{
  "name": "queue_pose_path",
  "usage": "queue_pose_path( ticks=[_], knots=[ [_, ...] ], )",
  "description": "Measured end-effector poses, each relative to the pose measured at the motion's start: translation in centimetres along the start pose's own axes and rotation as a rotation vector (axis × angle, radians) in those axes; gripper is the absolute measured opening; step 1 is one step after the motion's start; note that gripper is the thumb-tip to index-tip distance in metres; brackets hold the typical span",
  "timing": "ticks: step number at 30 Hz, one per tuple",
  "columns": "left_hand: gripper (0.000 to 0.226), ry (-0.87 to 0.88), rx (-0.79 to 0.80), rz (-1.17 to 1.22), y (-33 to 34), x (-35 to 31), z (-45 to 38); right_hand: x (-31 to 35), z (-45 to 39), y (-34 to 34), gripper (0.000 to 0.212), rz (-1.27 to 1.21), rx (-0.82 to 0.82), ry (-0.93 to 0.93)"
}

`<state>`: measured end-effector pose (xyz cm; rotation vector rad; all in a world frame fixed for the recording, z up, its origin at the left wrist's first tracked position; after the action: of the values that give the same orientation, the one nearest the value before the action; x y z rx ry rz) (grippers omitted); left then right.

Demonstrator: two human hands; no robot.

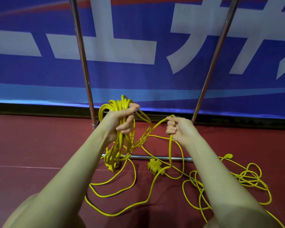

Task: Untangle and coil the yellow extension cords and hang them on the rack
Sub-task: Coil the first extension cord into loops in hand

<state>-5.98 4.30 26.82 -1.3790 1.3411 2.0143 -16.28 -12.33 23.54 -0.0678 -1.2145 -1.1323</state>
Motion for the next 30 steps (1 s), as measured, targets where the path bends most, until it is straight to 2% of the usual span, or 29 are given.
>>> queue_pose_path(
  ticks=[5,9,14,18,21,24,27,30],
  knots=[
    [0.013,-0.087,-0.019,-0.205,0.6,1.0,0.2,0.1,-0.6,0.6,0.024,-0.38,-0.008,0.048],
    [0.019,-0.238,-0.039,-0.171,0.7,2.8,0.2,0.5,-0.2,1.9,0.028,-0.607,0.052,0.022],
    [0.015,-0.347,0.019,-0.249,1.1,5.3,0.1,1.0,0.6,3.5,0.027,-0.771,0.112,-0.044],
    [0.016,-0.349,0.097,-0.189,2.0,5.7,0.0,1.0,0.7,4.2,0.029,-0.797,0.144,-0.061],
    [0.014,-0.303,0.103,-0.131,2.3,5.6,-0.2,1.2,0.6,3.9,0.029,-0.665,0.184,-0.055],
    [0.015,-0.23,0.023,-0.026,2.1,4.8,-0.7,1.4,0.5,2.7,0.024,-0.283,0.2,-0.021],
    [0.018,-0.133,-0.044,0.103,1.5,3.5,-1.4,1.1,0.8,1.4,0.022,0.08,0.131,-0.084],
    [0.019,-0.042,-0.109,0.207,1.0,2.3,-1.9,0.2,1.2,1.2,0.02,0.365,0.242,-0.168]
  ],
)
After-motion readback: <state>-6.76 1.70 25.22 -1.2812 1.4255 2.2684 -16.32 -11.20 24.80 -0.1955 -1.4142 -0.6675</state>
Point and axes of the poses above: each hand's wrist, its own z-axis away from the middle knuckle, its own y-axis out of the palm, x = y × z, the point moved 2 cm from there along -z, towards the middle knuckle, and after that the axes turned 3 degrees about -y, right-handed, at the moved point
